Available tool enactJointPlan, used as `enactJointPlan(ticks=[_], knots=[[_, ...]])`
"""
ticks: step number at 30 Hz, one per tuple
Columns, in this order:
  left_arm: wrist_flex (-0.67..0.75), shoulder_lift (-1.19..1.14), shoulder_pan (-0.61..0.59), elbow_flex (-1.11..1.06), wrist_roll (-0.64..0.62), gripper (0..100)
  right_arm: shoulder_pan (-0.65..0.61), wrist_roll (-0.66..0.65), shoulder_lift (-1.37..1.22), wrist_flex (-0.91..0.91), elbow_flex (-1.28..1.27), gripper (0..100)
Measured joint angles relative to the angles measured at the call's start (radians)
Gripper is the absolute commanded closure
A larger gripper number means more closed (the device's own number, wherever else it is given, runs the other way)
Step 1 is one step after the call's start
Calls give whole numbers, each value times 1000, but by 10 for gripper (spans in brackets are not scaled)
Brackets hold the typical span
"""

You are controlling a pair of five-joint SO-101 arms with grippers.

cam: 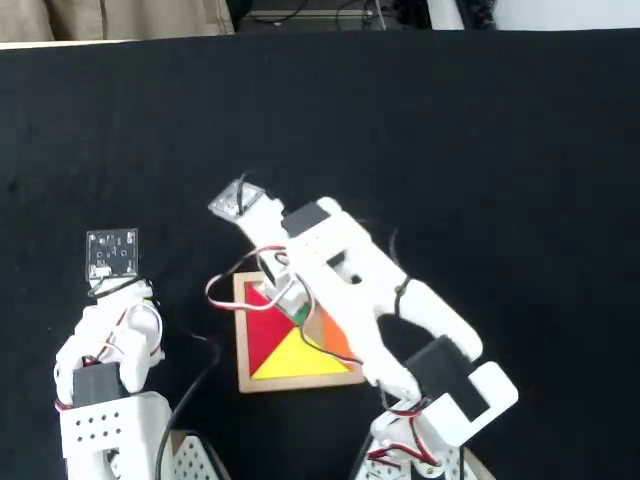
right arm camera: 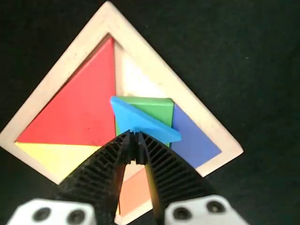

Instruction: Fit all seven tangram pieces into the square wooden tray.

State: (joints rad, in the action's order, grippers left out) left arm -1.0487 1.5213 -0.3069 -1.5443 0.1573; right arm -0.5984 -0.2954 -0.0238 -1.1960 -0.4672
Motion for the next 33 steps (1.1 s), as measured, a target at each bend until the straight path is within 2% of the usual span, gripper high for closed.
enactJointPlan(ticks=[16, 26, 33], knots=[[0, 0, 0, 0, 0, 955, 0, -26, -3, -18, 3, 988], [0, 0, 0, 0, 0, 955, 0, -29, -169, -18, 140, 988], [0, 0, 0, 0, 0, 955, -69, 0, -250, -18, 198, 988]])
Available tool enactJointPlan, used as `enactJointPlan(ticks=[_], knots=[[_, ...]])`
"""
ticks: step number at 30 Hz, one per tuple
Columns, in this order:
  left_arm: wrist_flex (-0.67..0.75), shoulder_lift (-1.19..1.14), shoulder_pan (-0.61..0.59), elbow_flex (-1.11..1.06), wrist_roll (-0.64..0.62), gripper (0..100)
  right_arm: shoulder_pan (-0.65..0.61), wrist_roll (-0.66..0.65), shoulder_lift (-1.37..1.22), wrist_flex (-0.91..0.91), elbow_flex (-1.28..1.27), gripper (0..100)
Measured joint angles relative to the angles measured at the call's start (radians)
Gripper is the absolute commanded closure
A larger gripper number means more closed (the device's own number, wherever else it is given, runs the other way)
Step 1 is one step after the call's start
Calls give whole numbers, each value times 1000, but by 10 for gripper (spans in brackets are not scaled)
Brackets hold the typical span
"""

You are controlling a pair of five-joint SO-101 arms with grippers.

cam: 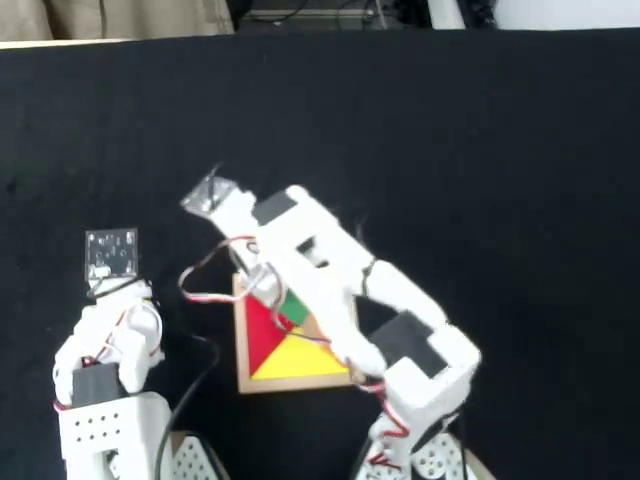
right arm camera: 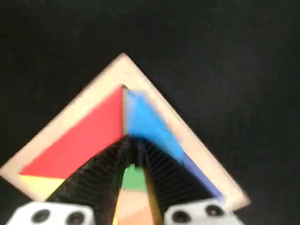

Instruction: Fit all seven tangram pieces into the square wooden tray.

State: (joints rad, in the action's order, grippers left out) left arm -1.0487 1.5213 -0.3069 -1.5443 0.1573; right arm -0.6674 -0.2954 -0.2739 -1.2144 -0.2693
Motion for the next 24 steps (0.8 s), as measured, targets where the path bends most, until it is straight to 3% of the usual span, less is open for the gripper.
enactJointPlan(ticks=[12, 20, 24], knots=[[15, 2, 0, -9, 0, 955, -12, 6, 8, -54, 9, 988], [25, 3, 17, -14, 0, 955, -12, 5, 279, -32, -72, 988], [25, 3, 17, -23, 0, 955, -12, 5, 276, 5, -81, 988]])
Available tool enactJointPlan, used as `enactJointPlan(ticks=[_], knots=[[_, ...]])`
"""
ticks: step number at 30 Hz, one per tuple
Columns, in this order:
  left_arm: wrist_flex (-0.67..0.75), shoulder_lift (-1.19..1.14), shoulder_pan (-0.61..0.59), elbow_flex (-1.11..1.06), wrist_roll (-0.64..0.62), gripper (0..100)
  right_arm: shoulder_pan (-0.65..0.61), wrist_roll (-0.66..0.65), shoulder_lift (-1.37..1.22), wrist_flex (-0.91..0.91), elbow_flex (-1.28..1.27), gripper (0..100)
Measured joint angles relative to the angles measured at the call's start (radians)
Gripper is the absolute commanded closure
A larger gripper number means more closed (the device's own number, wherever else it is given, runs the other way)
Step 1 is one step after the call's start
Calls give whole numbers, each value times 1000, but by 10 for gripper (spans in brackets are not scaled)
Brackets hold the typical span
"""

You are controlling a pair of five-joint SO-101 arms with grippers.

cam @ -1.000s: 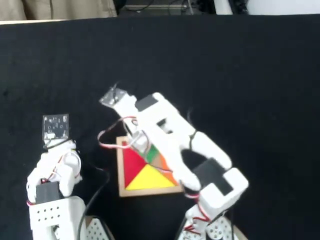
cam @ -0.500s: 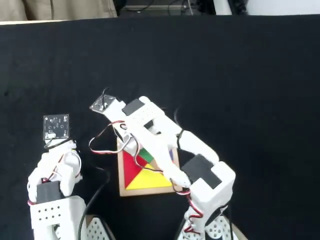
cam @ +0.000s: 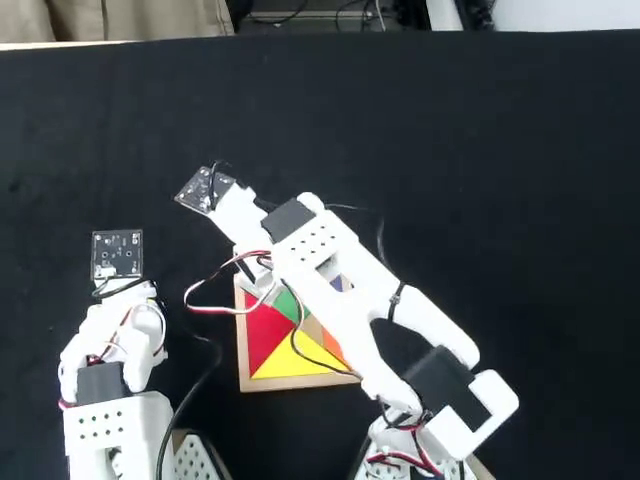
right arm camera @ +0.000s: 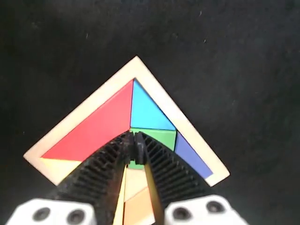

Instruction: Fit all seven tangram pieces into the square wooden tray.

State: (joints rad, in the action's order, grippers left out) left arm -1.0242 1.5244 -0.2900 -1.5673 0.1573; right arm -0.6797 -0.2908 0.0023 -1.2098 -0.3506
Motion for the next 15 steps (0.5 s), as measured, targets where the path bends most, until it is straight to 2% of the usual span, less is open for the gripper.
enactJointPlan(ticks=[9, 15], knots=[[6, 0, 0, 0, 0, 955, 0, 0, -262, 5, 84, 988], [6, 0, 0, 0, 0, 955, 0, 0, -157, -78, 100, 988]])
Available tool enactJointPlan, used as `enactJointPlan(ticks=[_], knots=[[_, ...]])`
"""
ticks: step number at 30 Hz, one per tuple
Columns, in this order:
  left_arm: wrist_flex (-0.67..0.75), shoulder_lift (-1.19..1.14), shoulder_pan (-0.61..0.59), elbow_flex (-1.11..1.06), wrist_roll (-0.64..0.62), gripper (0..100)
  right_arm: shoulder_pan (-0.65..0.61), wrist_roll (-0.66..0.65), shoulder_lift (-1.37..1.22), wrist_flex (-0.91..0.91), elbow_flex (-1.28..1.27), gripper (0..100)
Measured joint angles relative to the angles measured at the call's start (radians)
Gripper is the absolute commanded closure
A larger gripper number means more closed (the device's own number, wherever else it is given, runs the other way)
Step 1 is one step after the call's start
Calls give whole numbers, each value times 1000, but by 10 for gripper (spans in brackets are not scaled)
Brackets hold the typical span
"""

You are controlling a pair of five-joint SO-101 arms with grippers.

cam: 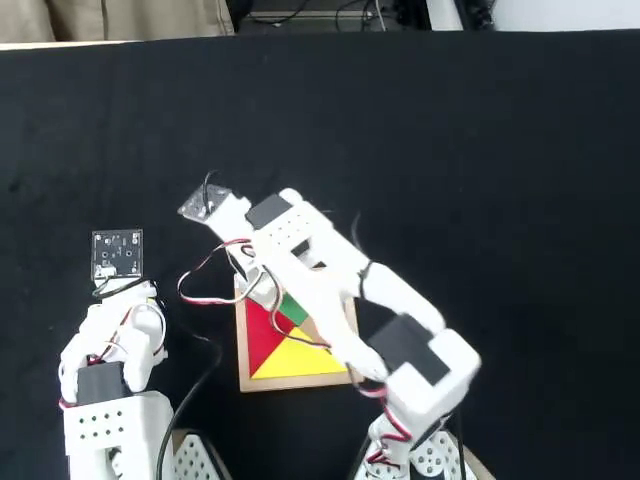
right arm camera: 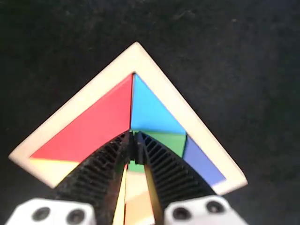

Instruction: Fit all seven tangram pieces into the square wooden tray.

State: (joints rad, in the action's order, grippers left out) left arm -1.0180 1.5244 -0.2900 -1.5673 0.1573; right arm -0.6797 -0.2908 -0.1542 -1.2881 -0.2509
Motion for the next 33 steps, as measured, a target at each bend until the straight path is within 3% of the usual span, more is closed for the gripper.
enactJointPlan(ticks=[5, 9, 12, 20, 33], knots=[[0, 0, 0, 0, 0, 960, -44, -28, 310, -29, -149, 988], [0, 0, -123, 2, -49, 956, -158, -135, 422, 3, -370, 988], [0, 0, -227, 3, -107, 956, -187, -158, 423, 29, -463, 988], [21, 0, -371, 37, -169, 956, -302, -213, 413, 54, -566, 988], [11, 0, -391, 43, -161, 956, -368, -224, 230, 98, -582, 988]])
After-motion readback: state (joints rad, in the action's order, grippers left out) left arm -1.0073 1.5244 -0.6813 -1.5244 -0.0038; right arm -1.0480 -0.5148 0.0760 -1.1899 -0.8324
